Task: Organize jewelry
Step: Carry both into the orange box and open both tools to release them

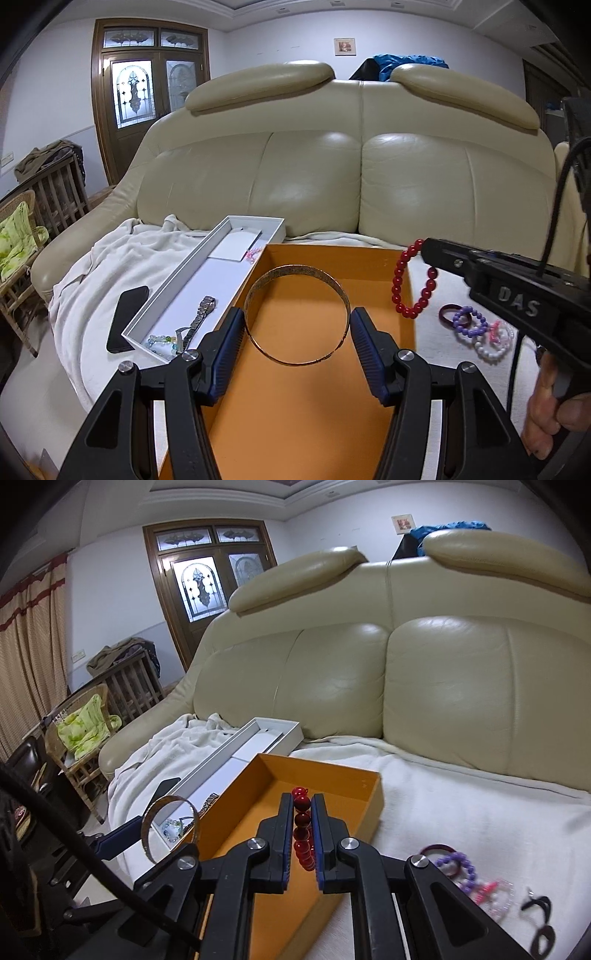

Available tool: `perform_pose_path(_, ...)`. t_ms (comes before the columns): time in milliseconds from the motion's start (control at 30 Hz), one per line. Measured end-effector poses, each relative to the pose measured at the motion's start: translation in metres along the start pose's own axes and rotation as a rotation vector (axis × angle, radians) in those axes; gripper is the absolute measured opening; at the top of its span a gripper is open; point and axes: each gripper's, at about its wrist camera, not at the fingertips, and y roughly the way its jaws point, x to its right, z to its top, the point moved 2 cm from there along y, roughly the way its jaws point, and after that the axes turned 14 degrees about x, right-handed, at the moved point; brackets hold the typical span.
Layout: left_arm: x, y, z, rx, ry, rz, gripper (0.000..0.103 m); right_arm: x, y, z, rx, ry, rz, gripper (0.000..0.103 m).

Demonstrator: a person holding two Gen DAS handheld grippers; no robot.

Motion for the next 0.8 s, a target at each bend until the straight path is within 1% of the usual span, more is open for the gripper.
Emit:
perform_pose_path(133, -0.005, 0.007, -0.002, -0.009, 0.011, 0.022, 0.061, -0.002, 0.021, -0.004, -0.023, 0.000, 0.008, 0.011)
perform_pose_path(267, -0.009, 0.022, -0.007, -0.048, 0.019, 0.046, 0.061, 0.000, 0.043, -0.010, -0.056, 0.005, 0.006, 0.011)
perform_pose_path(500, -0.030, 0.080, -0.022, -0.189, -0.012, 0.091, 0.061, 0.014, 0.081, -0.023, -0.121, 0.035, -0.016, 0.011)
perform_pose_path(633, -0.038, 0.115, -0.034, -0.256, -0.032, 0.067, 0.063, 0.030, 0.095, -0.029, -0.155, 0.076, -0.040, 0.012)
perform_pose_path(667, -0.038, 0.119, -0.034, -0.244, -0.026, 0.069, 0.063, 0.034, 0.097, -0.029, -0.161, 0.097, -0.047, 0.021)
perform_pose_path(700, -0.035, 0.120, -0.032, -0.224, -0.009, 0.060, 0.063, 0.039, 0.096, -0.028, -0.161, 0.115, -0.053, 0.033)
perform_pose_path(767, -0.029, 0.124, -0.033, -0.222, 0.010, 0.047, 0.065, 0.048, 0.090, -0.024, -0.138, 0.142, -0.062, 0.046)
perform_pose_path(800, -0.027, 0.125, -0.033, -0.229, 0.011, 0.041, 0.065, 0.052, 0.084, -0.020, -0.120, 0.149, -0.064, 0.049)
